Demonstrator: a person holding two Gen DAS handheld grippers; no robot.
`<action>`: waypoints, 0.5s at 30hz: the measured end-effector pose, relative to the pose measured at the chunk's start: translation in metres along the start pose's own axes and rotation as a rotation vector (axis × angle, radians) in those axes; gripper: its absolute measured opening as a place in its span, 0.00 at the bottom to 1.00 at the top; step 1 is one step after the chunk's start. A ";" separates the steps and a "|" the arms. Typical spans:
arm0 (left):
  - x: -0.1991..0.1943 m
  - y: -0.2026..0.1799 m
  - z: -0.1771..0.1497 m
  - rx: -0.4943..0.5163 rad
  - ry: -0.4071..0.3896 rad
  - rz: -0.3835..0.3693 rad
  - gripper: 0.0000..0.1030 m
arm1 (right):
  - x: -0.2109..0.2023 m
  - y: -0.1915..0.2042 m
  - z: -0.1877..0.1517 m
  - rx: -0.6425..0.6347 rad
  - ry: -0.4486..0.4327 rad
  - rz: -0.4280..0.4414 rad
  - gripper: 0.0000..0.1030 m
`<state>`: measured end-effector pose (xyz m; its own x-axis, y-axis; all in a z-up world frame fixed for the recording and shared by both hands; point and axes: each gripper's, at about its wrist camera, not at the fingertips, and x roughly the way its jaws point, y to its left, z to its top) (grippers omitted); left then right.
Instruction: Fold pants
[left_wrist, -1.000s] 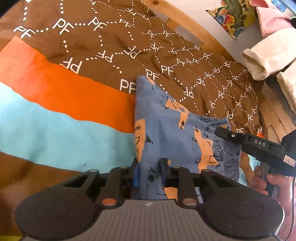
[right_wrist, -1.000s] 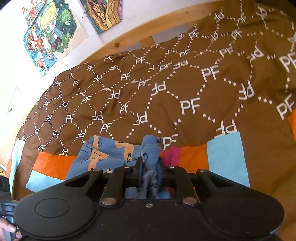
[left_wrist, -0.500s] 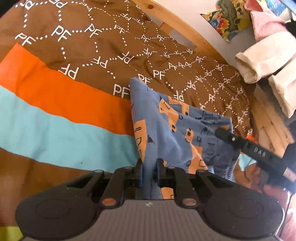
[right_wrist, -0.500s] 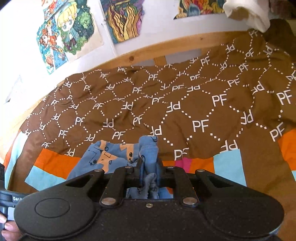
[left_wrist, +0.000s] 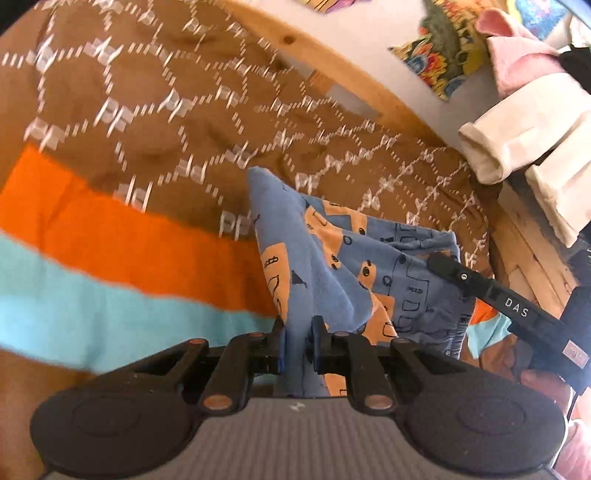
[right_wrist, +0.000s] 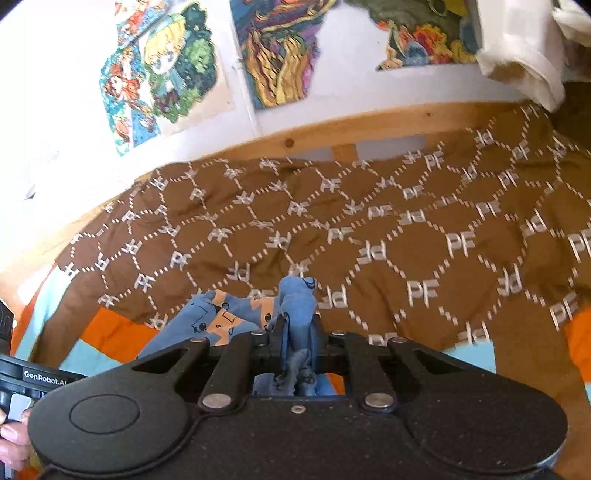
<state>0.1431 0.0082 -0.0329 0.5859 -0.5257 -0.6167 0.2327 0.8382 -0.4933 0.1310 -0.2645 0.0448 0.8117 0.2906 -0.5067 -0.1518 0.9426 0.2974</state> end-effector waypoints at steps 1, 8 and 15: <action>-0.001 -0.002 0.005 0.004 -0.010 -0.002 0.14 | 0.001 0.000 0.005 -0.007 -0.009 0.008 0.10; 0.026 -0.010 0.068 -0.002 -0.111 -0.008 0.14 | 0.028 -0.010 0.067 -0.122 -0.075 0.019 0.10; 0.079 0.008 0.093 -0.037 -0.103 0.057 0.14 | 0.088 -0.040 0.104 -0.165 -0.036 -0.007 0.10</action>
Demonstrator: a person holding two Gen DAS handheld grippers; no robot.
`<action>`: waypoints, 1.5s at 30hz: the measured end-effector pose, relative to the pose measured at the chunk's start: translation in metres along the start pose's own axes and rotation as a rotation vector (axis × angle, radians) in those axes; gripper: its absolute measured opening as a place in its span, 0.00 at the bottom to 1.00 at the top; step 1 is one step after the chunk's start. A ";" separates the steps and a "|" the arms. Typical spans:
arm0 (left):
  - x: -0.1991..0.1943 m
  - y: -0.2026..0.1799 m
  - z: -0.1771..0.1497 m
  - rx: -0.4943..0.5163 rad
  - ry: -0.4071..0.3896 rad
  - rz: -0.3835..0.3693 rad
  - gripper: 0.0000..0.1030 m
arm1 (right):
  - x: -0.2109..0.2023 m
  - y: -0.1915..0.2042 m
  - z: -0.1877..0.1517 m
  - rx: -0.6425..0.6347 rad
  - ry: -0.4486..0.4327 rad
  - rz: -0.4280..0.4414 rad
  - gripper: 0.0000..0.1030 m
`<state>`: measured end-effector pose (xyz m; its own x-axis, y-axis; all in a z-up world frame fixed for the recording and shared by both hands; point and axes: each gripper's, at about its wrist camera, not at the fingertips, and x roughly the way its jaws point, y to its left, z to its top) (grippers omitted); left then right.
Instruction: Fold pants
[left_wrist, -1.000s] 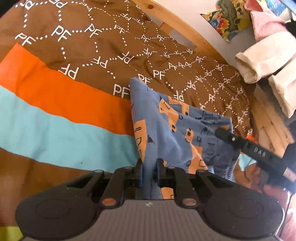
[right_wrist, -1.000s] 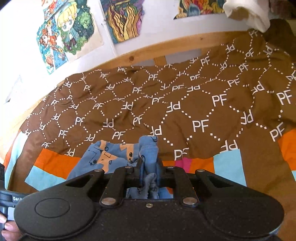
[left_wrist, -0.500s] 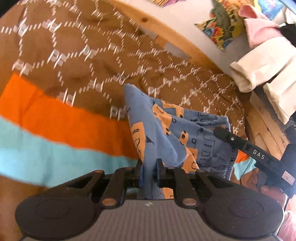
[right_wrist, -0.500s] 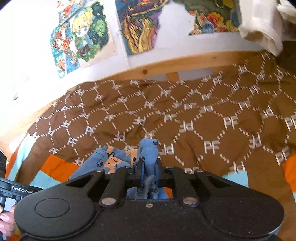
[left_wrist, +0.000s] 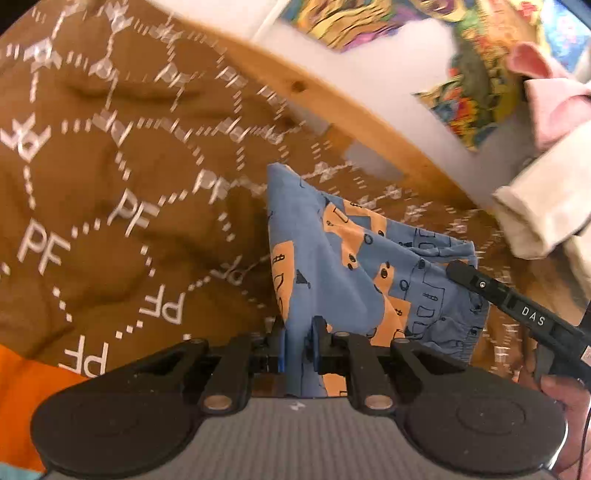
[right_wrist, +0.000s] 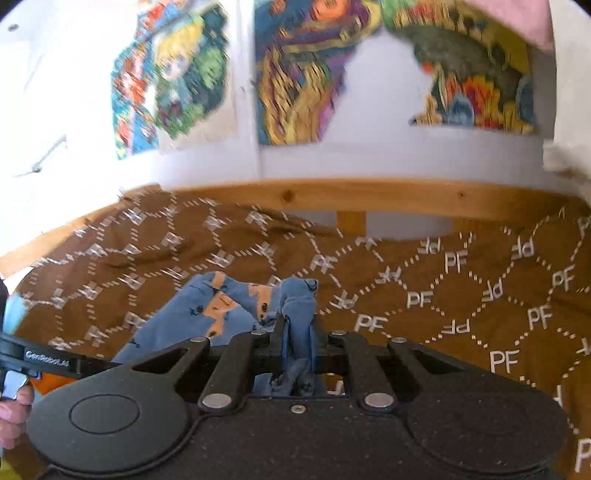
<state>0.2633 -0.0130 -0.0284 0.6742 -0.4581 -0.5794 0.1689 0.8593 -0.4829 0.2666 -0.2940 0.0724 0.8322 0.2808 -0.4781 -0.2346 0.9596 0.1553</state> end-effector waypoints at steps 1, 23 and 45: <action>0.011 0.007 -0.003 -0.013 0.017 0.012 0.14 | 0.011 -0.006 -0.002 0.009 0.021 0.003 0.10; 0.012 0.034 -0.004 -0.003 0.054 0.053 0.64 | 0.050 -0.036 -0.032 0.099 0.068 -0.105 0.35; -0.081 -0.019 -0.037 0.192 -0.154 0.278 1.00 | -0.070 0.059 -0.059 0.031 -0.113 -0.152 0.99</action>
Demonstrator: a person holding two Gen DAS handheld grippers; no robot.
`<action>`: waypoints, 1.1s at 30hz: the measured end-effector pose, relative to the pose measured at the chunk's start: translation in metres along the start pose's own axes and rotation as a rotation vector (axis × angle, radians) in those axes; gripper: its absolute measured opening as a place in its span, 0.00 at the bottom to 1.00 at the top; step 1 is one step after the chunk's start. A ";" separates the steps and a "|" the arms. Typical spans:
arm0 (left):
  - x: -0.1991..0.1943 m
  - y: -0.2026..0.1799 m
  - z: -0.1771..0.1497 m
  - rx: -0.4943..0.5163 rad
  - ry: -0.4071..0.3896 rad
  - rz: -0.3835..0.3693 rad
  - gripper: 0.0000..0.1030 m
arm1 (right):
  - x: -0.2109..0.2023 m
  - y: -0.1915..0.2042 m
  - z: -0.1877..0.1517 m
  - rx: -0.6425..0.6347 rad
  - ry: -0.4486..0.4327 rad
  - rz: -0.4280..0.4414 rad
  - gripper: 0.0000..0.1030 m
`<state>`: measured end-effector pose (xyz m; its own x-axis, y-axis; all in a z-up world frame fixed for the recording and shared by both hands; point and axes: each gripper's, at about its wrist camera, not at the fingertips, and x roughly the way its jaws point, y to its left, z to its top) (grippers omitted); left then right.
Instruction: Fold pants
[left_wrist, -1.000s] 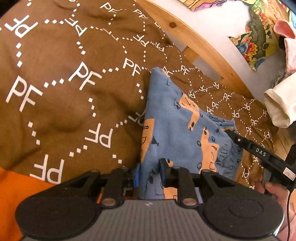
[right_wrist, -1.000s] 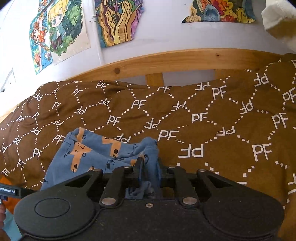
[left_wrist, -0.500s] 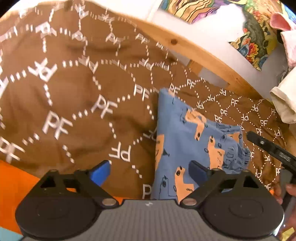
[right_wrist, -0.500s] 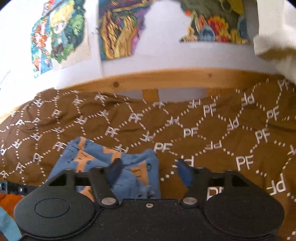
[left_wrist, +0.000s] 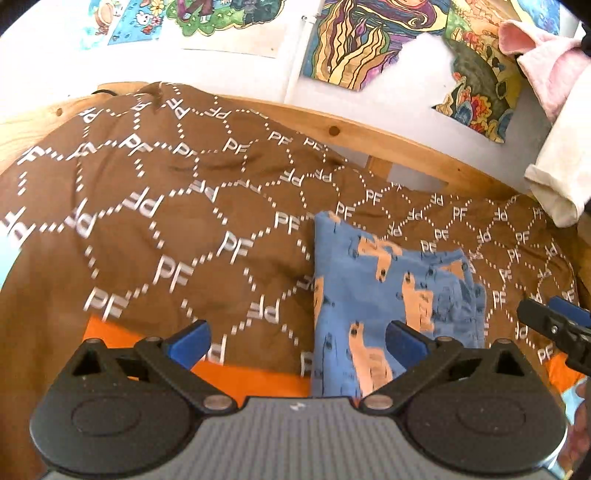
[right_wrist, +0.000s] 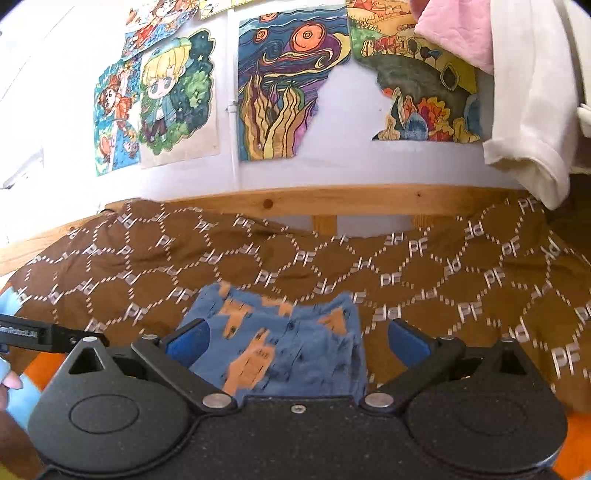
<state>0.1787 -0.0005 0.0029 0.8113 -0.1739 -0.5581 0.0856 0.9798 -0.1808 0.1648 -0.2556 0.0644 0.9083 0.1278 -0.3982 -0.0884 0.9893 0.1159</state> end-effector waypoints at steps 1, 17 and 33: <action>-0.004 0.000 -0.006 0.005 0.004 0.007 1.00 | -0.006 0.004 -0.004 -0.003 0.005 -0.006 0.99; -0.075 0.001 -0.078 0.061 -0.073 0.080 1.00 | -0.087 0.052 -0.058 -0.021 0.054 -0.102 0.99; -0.058 -0.005 -0.096 0.091 -0.033 0.056 1.00 | -0.085 0.048 -0.076 0.005 0.103 -0.142 0.99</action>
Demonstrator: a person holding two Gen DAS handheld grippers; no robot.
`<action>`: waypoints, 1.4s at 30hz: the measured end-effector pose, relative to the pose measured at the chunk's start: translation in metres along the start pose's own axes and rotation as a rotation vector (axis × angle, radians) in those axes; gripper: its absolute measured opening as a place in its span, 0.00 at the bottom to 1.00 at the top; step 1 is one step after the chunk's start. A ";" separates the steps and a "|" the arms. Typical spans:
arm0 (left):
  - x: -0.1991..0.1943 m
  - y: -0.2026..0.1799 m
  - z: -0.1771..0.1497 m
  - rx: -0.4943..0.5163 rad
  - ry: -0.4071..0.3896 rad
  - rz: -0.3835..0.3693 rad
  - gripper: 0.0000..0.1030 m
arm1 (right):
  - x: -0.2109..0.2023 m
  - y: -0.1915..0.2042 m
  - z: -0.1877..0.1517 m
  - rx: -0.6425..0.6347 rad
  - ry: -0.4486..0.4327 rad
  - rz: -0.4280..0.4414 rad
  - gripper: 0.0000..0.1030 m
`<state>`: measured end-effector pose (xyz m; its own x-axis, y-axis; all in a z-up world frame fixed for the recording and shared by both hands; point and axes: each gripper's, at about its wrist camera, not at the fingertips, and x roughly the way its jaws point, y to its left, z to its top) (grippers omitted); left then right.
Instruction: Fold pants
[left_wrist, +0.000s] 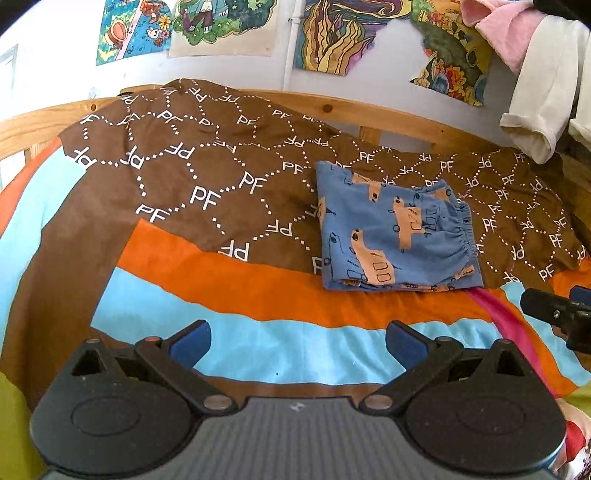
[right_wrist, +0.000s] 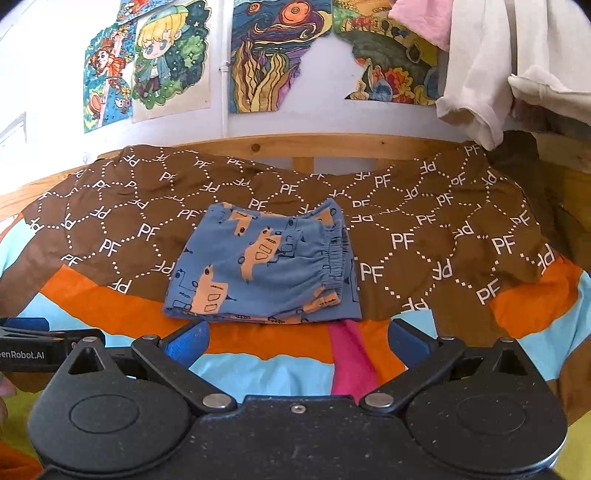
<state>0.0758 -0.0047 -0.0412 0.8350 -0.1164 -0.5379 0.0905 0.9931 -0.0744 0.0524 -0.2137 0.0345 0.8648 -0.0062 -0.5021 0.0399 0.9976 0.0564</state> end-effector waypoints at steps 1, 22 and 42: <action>0.000 0.000 0.000 0.001 0.001 0.001 1.00 | 0.000 -0.001 0.000 0.002 -0.001 -0.003 0.99; -0.001 -0.002 0.000 0.028 -0.008 0.005 1.00 | 0.004 -0.003 -0.002 0.007 0.017 -0.007 0.99; -0.001 -0.002 0.001 0.021 -0.004 0.005 1.00 | 0.005 -0.006 -0.001 0.013 0.022 -0.009 0.99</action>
<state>0.0753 -0.0065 -0.0401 0.8376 -0.1114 -0.5348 0.0976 0.9938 -0.0542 0.0560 -0.2193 0.0306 0.8530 -0.0138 -0.5218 0.0544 0.9966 0.0625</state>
